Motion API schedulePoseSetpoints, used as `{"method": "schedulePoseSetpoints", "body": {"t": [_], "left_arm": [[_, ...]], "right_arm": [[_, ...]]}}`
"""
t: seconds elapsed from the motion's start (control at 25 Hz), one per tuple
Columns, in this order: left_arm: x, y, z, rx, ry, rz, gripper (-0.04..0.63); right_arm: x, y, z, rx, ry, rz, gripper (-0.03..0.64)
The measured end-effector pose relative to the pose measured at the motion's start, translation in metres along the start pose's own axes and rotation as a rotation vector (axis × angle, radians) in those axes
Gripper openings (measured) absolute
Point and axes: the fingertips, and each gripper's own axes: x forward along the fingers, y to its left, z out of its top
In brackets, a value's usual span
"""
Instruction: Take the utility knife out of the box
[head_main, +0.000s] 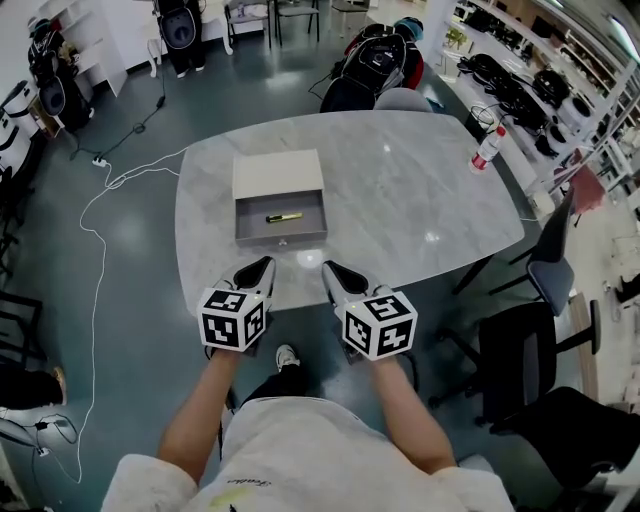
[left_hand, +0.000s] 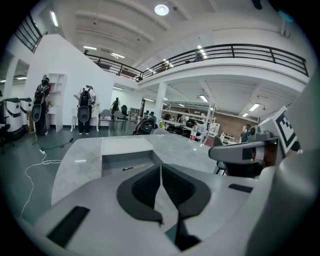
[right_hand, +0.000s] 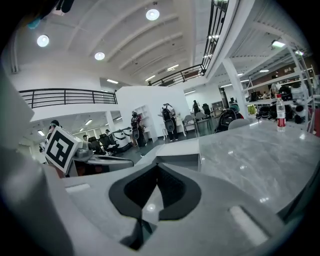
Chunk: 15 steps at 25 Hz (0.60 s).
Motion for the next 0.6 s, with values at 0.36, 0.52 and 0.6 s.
{"method": "schedulePoseSetpoints", "body": {"t": [0.36,0.52,0.6], "left_arm": [[0.038,0.041,0.019,-0.021,0.02,-0.03,0.018],[0.052,0.061,0.028,-0.023,0.025,-0.04,0.018],[0.058,0.07,0.03,-0.026,0.03,-0.044,0.018]], "right_arm": [[0.051,-0.017,0.024,-0.011,0.037,-0.027,0.005],[0.075,-0.02,0.032,-0.017,0.053,-0.034,0.005],[0.086,-0.02,0.035,-0.021,0.06,-0.036,0.005]]}}
